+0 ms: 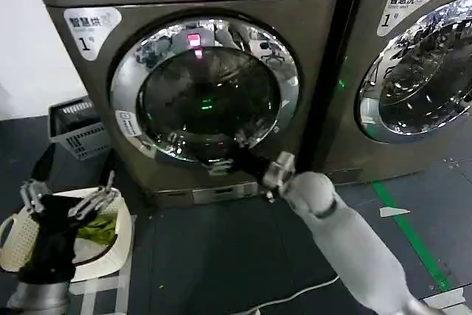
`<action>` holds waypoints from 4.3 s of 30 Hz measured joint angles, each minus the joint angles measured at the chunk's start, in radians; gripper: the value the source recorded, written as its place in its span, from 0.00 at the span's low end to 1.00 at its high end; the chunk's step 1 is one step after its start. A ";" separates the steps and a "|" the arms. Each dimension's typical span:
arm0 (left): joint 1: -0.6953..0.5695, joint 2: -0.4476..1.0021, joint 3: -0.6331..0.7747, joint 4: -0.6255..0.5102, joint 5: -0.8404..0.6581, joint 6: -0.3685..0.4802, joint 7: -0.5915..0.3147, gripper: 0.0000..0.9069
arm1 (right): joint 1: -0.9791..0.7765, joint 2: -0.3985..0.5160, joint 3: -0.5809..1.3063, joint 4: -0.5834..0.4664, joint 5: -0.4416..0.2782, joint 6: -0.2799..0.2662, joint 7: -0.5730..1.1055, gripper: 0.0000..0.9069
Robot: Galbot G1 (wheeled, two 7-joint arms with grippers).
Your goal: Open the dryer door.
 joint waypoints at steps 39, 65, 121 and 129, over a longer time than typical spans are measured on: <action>0.018 -0.022 -0.001 0.005 0.020 -0.003 0.000 1.00 | 0.230 0.335 -0.167 -0.415 -0.035 0.002 0.001 1.00; -0.070 0.030 -0.179 0.115 -0.078 0.094 0.011 1.00 | 0.163 0.232 -0.134 -0.292 0.013 -0.021 -0.360 1.00; -0.583 0.604 0.253 0.637 -0.487 0.211 0.272 1.00 | -0.036 -0.127 0.029 -0.054 0.084 0.115 -0.944 1.00; -0.641 0.590 0.398 0.658 -0.463 0.216 0.281 1.00 | -0.117 -0.172 0.150 -0.046 0.089 0.126 -0.963 1.00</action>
